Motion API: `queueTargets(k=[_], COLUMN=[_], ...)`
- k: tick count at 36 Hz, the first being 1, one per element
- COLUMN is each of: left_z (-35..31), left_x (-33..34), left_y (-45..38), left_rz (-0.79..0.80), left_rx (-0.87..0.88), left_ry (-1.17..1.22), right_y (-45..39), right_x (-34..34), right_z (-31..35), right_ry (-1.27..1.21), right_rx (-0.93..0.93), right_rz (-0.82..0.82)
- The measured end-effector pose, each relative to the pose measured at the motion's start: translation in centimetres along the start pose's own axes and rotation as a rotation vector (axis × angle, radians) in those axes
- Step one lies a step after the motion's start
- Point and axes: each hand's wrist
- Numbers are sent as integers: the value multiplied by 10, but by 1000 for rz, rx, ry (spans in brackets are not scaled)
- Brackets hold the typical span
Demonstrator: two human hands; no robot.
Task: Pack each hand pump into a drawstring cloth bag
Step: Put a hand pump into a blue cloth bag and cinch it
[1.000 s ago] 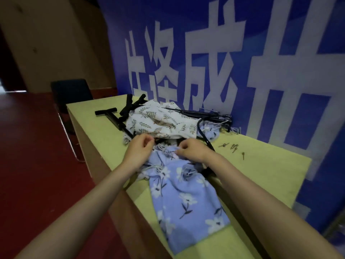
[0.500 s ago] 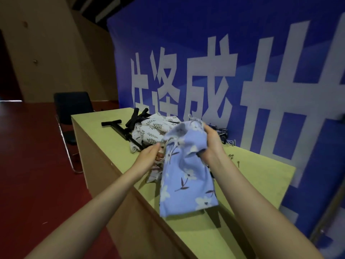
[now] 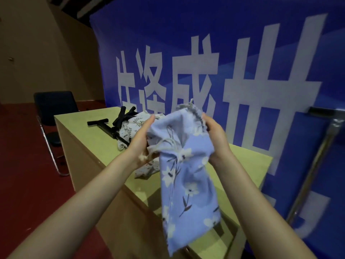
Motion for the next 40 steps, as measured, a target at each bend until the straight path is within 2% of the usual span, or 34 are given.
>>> queueTargets(k=[4, 9, 11, 14, 18, 22, 26, 32, 35, 37, 40], left_z=[1, 0, -6, -14, -14, -1, 7, 18, 17, 14, 7], left_x=[7, 25, 31, 40, 66, 84, 86, 73, 68, 64, 52], left_y=[13, 32, 38, 44, 62, 74, 85, 79, 70, 63, 52], left_rz=[216, 280, 245, 166, 43, 30, 53, 149, 119, 74, 0], left_rx=[-80, -49, -33, -13, 62, 135, 97, 7, -6, 25, 85], left_ry=[-187, -172, -126, -18, 0, 23, 125, 187, 174, 117, 43], right_y=[6, 17, 21, 28, 41, 64, 75, 69, 61, 54, 45], right_x=[-20, -42, -50, -63, -73, -82, -90, -90, -84, -78, -74], right_z=[-6, -1, 3, 9, 6, -7, -23, -33, -37, -37, -31], right_ry=[298, 408, 456, 653, 878, 767, 617, 746, 863, 841, 571], right_rx=[-122, -157, -206, -390, -544, -604, -565, -564, -561, -486, -274], right_rz=[-108, -100, -135, -100, -142, -280, -228, -162, -143, -122, -107])
Point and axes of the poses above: each hand's wrist, its own y-axis away from the middle knuckle, its own x-axis out of the palm, z = x × y, and after that the axes turned 8 degrees about -z, right-handed
